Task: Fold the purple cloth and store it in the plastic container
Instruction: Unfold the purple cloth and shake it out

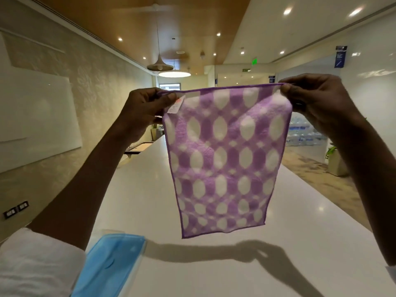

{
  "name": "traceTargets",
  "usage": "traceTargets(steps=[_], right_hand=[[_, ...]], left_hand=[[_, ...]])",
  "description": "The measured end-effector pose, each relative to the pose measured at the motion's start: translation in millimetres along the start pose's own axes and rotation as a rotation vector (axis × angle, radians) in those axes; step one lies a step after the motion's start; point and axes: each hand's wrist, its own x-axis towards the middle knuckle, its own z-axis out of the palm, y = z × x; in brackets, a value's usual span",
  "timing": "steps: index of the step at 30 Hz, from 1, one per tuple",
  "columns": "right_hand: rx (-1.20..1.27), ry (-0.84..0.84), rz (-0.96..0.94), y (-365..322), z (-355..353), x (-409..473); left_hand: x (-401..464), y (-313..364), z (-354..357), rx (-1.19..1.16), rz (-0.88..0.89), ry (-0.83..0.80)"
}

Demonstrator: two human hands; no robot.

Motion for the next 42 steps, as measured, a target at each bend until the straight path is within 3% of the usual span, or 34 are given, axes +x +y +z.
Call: traceTargets(steps=[6,10,19,30,35,42], right_hand=[[0.213,-0.021,0.134,-8.2,7.5,8.8],[0.15,0.01,0.261,14.9,16.3,6.1],[-0.269,-0.044,0.449,121.2,25.8,-18.1],[-0.715,-0.172,0.66,251.8,54.5,-58.8],[-0.606,-0.133,0.815,298.7,64.7,-68.2],[-0.342,0.117,0.95,353.5,73.3,-74.8]], left_hand=[[3.5,9.2,-5.9,-0.237,-0.12,-0.094],[6.0,-8.3,-4.6,-0.214,-0.246,-0.099],[-13.4,-113.9,3.5,0.202,-0.53,-0.149],[-58.0,-245.3,30.1,0.57,-0.636,-0.214],[-60.8,-284.1,43.7,0.536,-0.718,-0.127],[-56.2,-331.3,60.3,0.475,-0.825,0.05]])
